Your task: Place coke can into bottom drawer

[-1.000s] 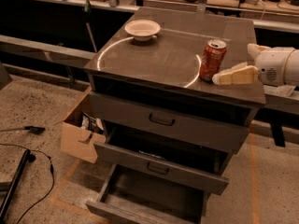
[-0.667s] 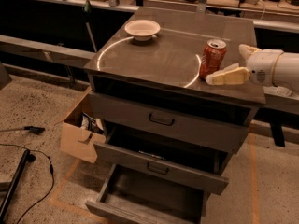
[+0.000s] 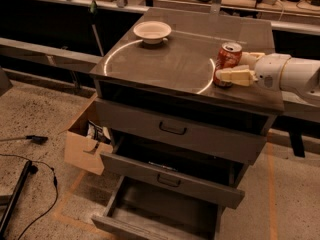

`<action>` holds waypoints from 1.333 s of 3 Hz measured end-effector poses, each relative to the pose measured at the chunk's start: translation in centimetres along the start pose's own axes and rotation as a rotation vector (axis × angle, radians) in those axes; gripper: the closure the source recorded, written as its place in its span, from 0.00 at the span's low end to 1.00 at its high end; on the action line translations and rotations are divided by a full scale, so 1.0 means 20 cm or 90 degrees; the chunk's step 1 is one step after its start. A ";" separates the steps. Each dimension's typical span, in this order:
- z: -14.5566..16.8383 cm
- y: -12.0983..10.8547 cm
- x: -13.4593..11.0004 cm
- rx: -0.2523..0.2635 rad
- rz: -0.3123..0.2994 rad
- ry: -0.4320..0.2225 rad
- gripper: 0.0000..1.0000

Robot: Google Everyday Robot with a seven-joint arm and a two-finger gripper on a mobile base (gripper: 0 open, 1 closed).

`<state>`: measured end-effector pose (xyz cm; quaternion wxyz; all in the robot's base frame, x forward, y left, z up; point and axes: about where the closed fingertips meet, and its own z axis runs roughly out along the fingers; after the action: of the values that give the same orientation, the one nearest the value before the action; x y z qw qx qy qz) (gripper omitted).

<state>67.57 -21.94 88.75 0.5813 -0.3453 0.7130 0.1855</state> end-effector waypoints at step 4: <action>-0.49 0.33 -0.18 -0.090 -0.034 0.073 1.00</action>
Offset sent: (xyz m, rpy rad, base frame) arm -0.0454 -0.0191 0.0673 0.0548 0.0280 0.0071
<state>56.43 -22.96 93.74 0.5186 -0.4144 0.7207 0.2000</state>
